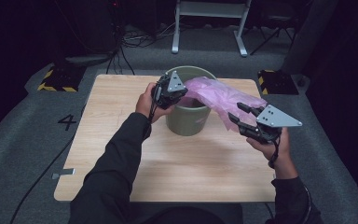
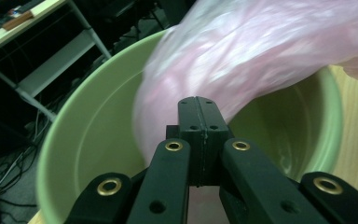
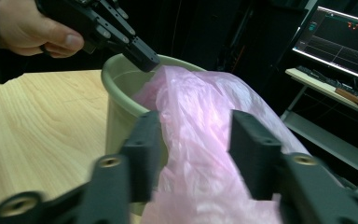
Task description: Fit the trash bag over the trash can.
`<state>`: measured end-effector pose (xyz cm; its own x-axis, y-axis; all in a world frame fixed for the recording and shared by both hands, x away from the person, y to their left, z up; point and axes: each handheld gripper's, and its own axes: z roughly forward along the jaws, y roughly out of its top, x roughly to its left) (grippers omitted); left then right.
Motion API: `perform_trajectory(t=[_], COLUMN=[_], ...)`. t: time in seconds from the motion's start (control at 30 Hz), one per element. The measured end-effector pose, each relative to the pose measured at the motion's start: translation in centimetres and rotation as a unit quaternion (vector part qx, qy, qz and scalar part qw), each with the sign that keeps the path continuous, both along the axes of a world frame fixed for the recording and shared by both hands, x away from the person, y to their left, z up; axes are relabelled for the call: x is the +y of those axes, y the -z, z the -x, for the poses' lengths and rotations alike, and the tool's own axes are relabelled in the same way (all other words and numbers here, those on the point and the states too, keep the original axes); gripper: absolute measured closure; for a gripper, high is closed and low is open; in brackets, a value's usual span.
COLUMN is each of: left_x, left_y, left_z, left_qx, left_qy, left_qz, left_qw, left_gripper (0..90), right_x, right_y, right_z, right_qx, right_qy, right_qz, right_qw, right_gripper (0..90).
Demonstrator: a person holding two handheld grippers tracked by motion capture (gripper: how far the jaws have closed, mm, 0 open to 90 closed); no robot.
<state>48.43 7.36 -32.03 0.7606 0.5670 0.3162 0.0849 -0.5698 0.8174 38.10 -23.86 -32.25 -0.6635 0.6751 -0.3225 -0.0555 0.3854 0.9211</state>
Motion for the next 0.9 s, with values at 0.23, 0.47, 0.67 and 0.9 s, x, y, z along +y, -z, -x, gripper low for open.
perform_trajectory(t=[0.23, 0.47, 0.67, 0.9], left_x=[0.9, -1.0, -3.1, -3.3], left_y=[0.0, -0.4, -1.1, -1.2], left_z=[0.2, 1.3, 2.3, 3.1], left_qx=[0.003, 0.005, -0.005, 0.01], left_qy=[0.004, 0.014, 0.04, 0.053], left_qz=[0.012, 0.03, 0.038, 0.057], left_qw=[0.9999, 0.9994, 0.9985, 0.9969], left_gripper=[87.9, 35.3, 33.5, 30.4], right_x=[-2.0, -3.6, -5.3, -4.1], right_y=[0.9, 2.4, 3.2, 5.3], right_z=[1.3, 2.0, 2.6, 1.8], right_qx=[0.016, 0.027, 0.048, 0.107], right_qy=[0.028, 0.045, 0.046, 0.001], right_qz=[-0.02, -0.003, -0.019, 0.005], right_qw=[0.9993, 0.9986, 0.9976, 0.9942], right_gripper=[32.4, 26.9, 29.1, 33.4])
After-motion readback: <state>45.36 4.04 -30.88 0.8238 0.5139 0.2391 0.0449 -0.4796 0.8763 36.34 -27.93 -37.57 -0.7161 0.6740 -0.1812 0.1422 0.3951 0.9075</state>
